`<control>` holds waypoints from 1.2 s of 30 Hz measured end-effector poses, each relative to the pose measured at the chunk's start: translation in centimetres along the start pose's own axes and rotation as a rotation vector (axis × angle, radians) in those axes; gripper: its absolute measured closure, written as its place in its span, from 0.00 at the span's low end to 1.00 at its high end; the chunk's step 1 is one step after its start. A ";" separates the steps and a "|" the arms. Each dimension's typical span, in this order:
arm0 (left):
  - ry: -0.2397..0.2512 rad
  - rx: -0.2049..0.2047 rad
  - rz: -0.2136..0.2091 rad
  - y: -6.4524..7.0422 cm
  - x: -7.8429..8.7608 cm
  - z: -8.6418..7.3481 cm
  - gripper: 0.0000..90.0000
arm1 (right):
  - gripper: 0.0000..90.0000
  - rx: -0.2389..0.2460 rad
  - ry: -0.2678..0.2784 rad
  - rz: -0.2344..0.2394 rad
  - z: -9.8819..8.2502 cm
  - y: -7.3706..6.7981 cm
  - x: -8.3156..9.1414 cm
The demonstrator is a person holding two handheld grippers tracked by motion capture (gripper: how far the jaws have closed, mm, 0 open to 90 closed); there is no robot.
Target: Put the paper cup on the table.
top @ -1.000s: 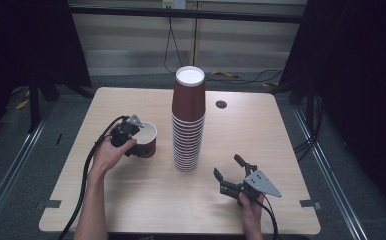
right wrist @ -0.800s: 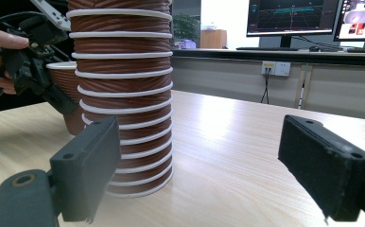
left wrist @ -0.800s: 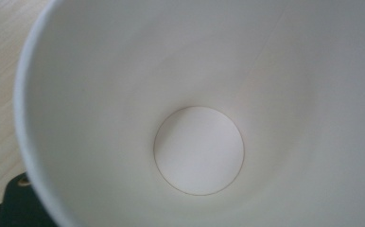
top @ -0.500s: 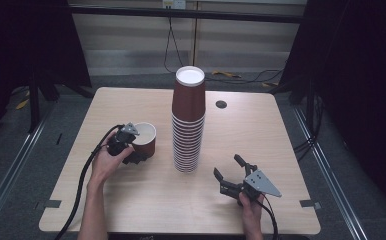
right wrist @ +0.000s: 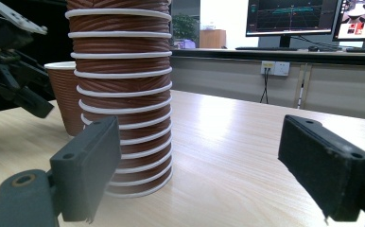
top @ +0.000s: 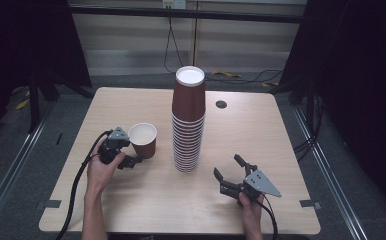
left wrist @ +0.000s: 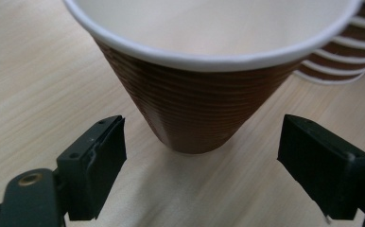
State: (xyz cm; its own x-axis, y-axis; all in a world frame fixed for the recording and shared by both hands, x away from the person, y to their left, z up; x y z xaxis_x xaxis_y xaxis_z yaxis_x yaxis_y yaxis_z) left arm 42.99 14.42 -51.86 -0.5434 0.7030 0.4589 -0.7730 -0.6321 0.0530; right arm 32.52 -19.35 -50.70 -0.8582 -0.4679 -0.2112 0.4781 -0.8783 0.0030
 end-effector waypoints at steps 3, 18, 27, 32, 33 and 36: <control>0.036 -0.005 0.026 0.3 0.6 0.1 0.18 | 0.15 -0.001 -0.001 -0.001 0.0 0.0 0.0; 0.328 0.007 0.012 4.9 2.7 1.2 0.18 | 0.15 0.000 -0.001 -0.001 0.0 0.0 0.0; 0.413 -0.025 -0.026 8.3 2.5 1.6 0.19 | 0.15 -0.001 0.000 -0.001 0.0 0.0 0.0; 0.416 -0.023 -0.026 9.7 1.7 1.0 0.18 | 0.15 -0.001 0.000 -0.002 0.0 0.0 0.0; 0.431 -0.026 -0.022 9.8 1.7 1.0 0.18 | 0.15 0.000 0.001 0.000 0.0 0.0 0.0; 0.465 -0.032 0.005 10.2 1.8 0.8 0.18 | 0.15 0.000 0.001 0.000 0.0 0.0 0.0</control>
State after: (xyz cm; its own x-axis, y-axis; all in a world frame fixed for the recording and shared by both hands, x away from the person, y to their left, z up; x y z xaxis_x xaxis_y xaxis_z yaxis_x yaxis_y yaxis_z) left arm 34.38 8.93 -49.82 -0.6304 0.7762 0.0125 -0.7759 -0.6305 0.0207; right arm 32.49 -19.35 -50.70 -0.8580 -0.4678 -0.2122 0.4782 -0.8782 0.0027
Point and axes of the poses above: each handheld gripper's, and its own axes: x roughly backward along the jaws, z roughly out of its top, y roughly to its right, the point moved 7 cm from there along -x, roughly forward along the jaws, and after that the axes turned 14 degrees about y, right-handed, at the moved point
